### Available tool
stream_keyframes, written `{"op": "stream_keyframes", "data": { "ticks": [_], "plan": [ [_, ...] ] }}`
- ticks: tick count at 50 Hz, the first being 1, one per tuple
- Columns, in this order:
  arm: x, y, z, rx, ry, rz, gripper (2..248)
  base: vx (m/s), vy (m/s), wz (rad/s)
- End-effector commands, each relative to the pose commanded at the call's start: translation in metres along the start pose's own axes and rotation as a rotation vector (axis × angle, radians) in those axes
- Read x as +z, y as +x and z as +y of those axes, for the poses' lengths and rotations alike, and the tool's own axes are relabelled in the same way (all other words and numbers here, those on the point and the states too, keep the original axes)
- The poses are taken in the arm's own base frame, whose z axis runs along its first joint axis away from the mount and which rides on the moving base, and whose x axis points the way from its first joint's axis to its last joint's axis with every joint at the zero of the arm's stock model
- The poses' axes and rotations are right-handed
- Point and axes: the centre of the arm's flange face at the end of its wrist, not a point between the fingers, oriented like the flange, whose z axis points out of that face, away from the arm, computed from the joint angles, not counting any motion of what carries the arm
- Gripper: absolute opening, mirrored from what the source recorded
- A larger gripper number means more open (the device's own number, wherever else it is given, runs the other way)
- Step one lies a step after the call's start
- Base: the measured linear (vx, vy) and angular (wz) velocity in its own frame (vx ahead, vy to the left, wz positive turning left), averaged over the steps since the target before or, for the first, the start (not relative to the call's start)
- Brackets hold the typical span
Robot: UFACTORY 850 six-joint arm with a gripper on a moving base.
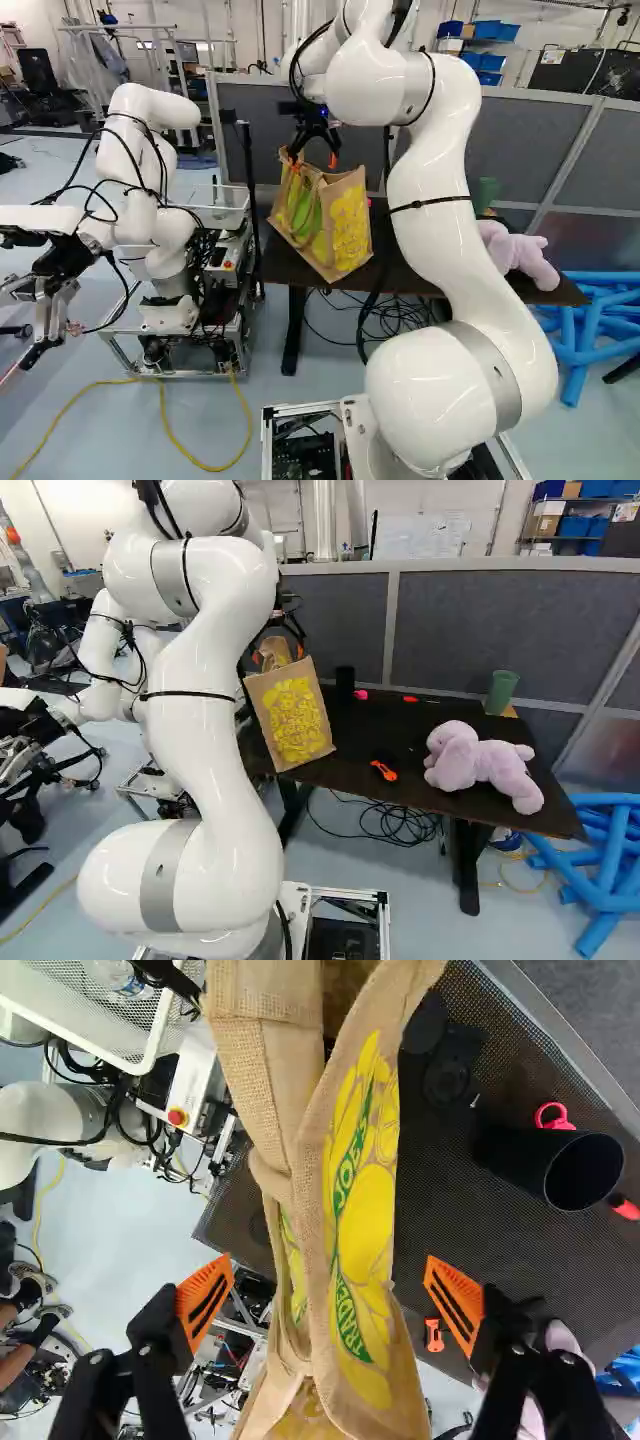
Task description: Pick up the bag on the ground and place it on the table
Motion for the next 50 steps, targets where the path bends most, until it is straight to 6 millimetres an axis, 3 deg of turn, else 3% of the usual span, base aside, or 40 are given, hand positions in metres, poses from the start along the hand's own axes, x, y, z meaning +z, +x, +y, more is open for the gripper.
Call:
{"op": "stream_keyframes", "data": {
  "ticks": [50],
  "plan": [
    [-0.08, -0.042, -0.012, -0.001, 0.005, -0.017, 247, 0.0, 0.0, 0.0]
  ]
}}
